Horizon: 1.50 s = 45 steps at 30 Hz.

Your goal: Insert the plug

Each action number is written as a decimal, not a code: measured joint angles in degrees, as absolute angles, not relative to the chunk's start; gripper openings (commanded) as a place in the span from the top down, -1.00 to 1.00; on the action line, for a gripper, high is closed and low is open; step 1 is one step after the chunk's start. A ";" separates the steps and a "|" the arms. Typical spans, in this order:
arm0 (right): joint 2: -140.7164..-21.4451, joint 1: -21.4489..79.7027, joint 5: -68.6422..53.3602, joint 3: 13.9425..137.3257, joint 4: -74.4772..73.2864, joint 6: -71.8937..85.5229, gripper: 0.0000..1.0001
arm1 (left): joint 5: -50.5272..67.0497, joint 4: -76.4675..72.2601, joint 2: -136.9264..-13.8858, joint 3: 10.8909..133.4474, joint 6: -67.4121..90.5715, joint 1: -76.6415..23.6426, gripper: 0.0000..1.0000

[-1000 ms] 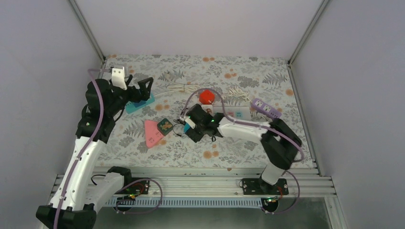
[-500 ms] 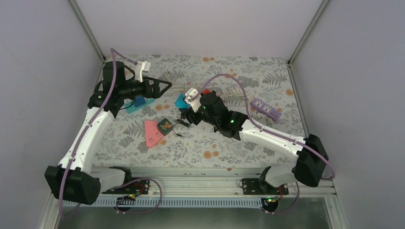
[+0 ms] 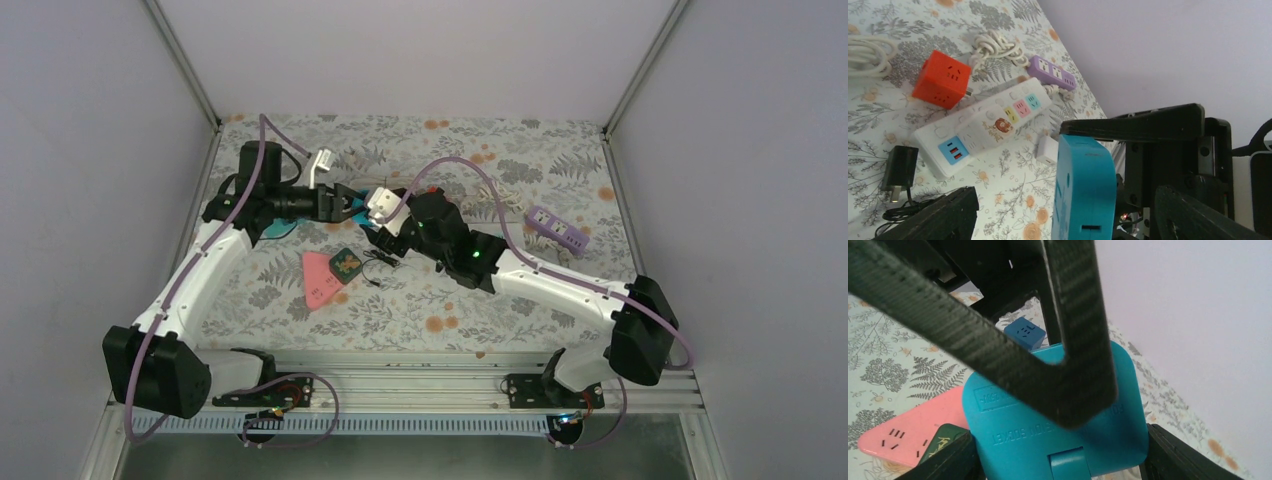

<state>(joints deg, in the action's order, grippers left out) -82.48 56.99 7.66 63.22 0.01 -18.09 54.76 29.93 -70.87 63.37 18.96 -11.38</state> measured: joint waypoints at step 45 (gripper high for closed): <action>-86.21 56.86 -0.32 61.56 11.90 -34.39 -0.41 | 43.05 38.65 -67.96 64.12 13.15 -15.57 0.96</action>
